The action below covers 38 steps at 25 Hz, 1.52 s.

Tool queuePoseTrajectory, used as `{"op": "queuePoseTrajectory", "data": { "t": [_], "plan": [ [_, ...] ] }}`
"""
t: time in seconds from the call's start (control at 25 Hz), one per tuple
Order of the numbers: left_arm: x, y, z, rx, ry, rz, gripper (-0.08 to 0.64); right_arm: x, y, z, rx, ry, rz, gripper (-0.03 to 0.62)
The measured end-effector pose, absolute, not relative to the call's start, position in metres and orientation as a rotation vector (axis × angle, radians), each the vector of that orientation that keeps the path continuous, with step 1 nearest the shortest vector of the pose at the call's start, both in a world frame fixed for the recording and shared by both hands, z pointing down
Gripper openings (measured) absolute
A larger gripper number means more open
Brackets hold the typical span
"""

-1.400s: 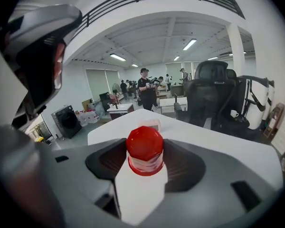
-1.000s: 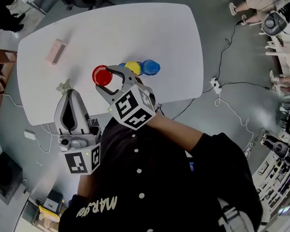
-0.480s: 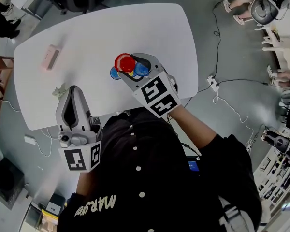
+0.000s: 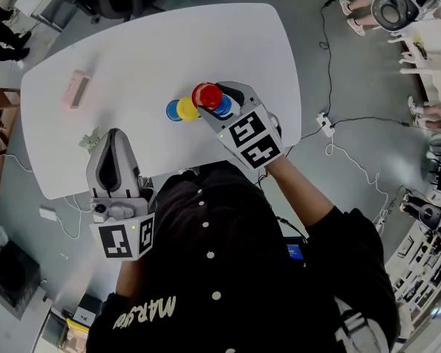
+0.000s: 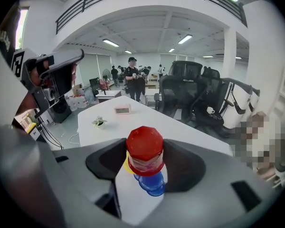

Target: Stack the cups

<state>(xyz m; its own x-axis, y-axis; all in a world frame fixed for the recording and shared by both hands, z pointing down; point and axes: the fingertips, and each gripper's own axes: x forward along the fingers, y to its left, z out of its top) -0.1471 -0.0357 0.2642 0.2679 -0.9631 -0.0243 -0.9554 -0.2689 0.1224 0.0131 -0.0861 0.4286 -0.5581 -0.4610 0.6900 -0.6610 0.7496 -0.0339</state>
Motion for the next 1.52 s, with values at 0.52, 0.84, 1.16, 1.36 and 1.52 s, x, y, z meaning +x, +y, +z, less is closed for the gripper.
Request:
{"op": "queuePoseTrajectory", "data": {
  "t": [0.52,0.84,1.16,1.36,1.52],
  "plan": [
    [-0.145,-0.030,0.274,2.418,-1.844,-0.095,0.011,0.010,-0.074,0.462,0.797,-2.233,0.394,0.244],
    [-0.145,-0.029,0.275,2.414,-1.841,-0.079,0.011,0.008,-0.072,0.470,0.789,-2.227,0.398,0.245],
    [-0.144,-0.027,0.277,2.413,-1.842,-0.077,0.011,0.007,-0.072,0.471,0.793,-2.236,0.384,0.247],
    [-0.143,-0.027,0.277,2.410,-1.844,-0.077,0.011,0.007,-0.073,0.471,0.794,-2.250,0.390,0.270],
    [-0.142,-0.028,0.277,2.408,-1.840,-0.081,0.011,0.007,-0.074,0.466,0.791,-2.261,0.396,0.281]
  ]
}}
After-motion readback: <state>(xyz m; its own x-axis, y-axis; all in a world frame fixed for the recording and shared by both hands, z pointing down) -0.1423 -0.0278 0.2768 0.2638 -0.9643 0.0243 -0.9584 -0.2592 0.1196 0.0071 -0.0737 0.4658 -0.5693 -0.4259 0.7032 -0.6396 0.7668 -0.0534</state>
